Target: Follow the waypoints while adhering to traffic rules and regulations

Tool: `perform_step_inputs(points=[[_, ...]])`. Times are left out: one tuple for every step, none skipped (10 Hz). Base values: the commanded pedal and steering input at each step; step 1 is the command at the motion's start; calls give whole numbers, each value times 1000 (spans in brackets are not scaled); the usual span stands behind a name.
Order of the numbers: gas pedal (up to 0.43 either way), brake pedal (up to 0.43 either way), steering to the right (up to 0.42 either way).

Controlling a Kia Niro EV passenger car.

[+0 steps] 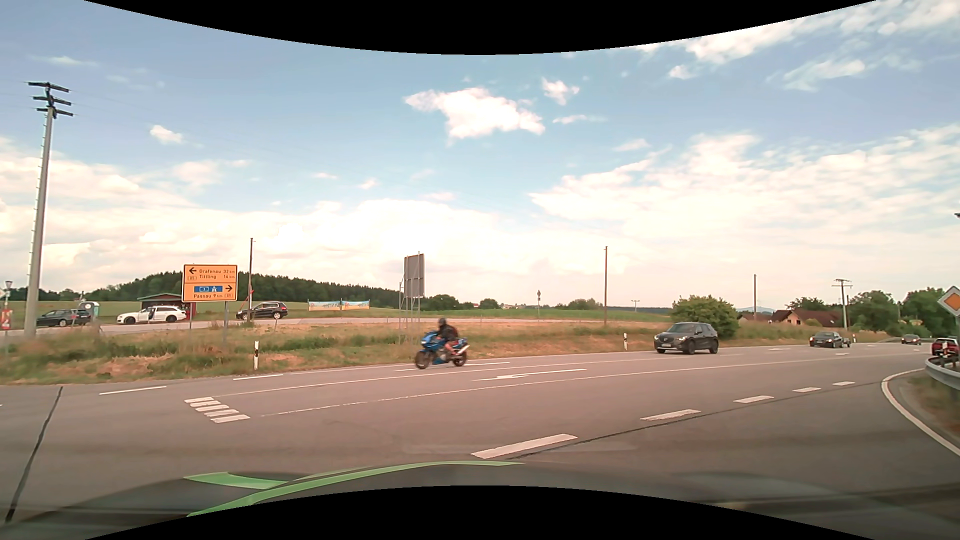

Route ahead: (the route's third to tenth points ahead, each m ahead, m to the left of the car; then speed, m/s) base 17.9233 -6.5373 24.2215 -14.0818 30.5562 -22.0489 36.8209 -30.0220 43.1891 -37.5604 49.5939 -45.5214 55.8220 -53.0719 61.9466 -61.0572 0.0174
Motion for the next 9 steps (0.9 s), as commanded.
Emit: perform_step_inputs(points=[[0,232,171],[0,226,171],[0,226,171],[0,226,171],[0,232,171],[0,232,171],[0,226,171],[0,226,171],[0,226,171]])
